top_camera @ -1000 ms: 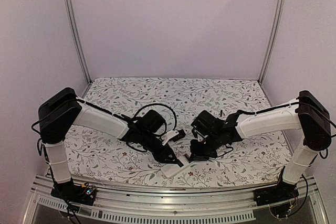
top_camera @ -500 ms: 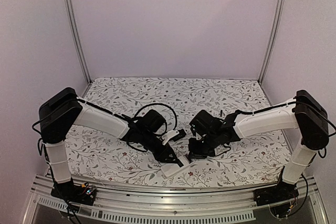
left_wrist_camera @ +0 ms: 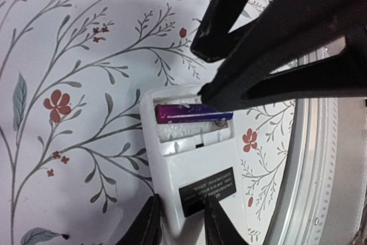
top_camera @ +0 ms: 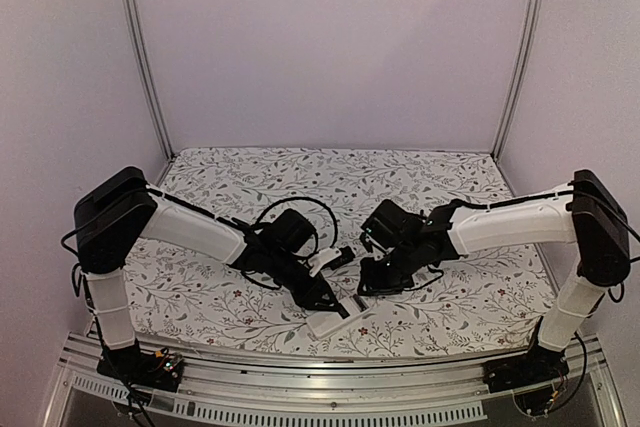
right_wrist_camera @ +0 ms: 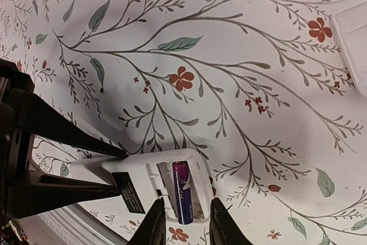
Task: Load the batteries into the remote control
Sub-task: Adjust the battery in the battery compartment.
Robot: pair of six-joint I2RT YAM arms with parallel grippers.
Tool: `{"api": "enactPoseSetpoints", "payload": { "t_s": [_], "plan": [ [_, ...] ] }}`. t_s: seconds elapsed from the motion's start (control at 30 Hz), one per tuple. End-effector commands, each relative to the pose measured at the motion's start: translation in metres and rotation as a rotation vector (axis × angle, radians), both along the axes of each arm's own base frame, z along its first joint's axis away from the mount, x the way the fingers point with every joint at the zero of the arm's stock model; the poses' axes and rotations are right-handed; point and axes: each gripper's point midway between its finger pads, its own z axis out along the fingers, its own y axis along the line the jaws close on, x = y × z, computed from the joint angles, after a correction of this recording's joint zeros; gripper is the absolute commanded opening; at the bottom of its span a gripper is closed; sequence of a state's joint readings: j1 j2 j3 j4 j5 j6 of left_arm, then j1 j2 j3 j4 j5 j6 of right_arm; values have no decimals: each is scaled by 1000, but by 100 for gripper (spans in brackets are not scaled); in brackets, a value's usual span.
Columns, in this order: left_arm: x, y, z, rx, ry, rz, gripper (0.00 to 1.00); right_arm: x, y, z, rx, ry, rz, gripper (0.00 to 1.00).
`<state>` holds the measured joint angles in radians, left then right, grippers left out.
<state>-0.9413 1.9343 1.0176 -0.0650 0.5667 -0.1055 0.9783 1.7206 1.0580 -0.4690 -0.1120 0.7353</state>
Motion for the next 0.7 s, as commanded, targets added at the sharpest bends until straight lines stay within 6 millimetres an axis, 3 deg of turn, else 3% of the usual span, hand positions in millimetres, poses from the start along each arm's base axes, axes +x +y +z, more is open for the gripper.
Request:
{"api": "enactPoseSetpoints", "payload": {
  "t_s": [0.0,0.1,0.2,0.67],
  "plan": [
    [-4,4,-11,36,8,-8,26,-1,-7,-8,-6,22,41,29],
    [-4,5,-12,39,11,-6,26,-5,4,-11,45,57,93,38],
    [-4,5,-12,38,10,-3,26,-9,3,-20,35,75,109,39],
    [-3,5,-12,40,11,-3,26,-10,-11,-48,-26,76,88,22]
  ]
}}
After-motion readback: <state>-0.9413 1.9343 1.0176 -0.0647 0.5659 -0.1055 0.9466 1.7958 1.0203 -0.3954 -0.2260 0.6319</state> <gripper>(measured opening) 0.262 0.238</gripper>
